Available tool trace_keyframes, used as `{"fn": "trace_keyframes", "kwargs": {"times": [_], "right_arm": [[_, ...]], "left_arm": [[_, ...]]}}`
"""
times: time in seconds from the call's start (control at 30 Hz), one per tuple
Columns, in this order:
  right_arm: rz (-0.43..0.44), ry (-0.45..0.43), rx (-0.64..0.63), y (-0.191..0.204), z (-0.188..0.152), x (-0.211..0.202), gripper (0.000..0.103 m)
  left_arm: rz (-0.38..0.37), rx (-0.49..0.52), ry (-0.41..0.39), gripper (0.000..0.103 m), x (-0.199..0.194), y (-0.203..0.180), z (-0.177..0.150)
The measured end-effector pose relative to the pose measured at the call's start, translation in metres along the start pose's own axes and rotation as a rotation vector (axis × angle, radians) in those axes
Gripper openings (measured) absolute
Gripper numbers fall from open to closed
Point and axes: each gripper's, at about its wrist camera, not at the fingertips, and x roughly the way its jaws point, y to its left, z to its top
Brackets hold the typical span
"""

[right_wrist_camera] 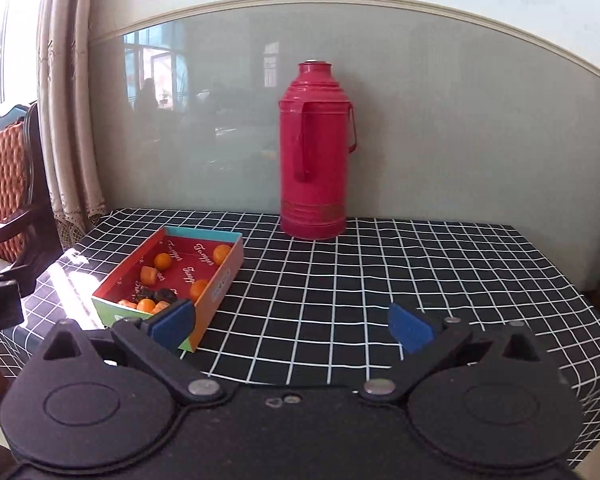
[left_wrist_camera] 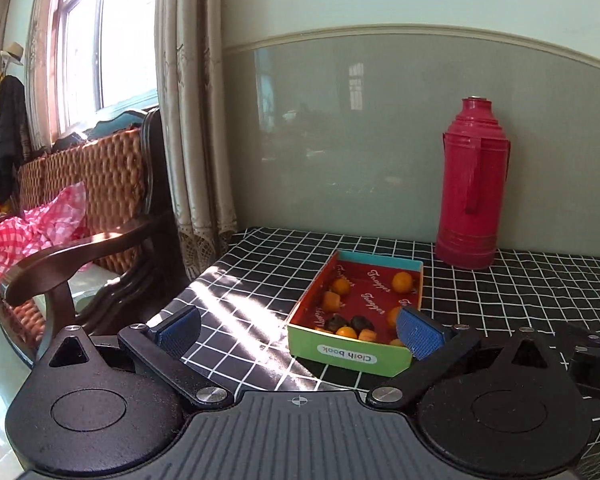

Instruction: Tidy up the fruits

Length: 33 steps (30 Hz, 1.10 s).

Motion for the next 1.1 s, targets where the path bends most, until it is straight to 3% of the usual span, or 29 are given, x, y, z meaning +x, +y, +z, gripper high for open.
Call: {"fn": "trace_keyframes", "kwargs": {"times": [0.33, 1.1], "right_arm": [[-0.032, -0.004, 0.027, -0.008, 0.000, -0.002, 0.097], [-0.011, -0.007, 0.006, 0.002, -0.001, -0.002, 0.097]], "left_arm": [[-0.016, 0.001, -0.004, 0.103, -0.001, -0.011, -0.002], [-0.019, 0.006, -0.010, 0.103, 0.000, -0.014, -0.003]]}}
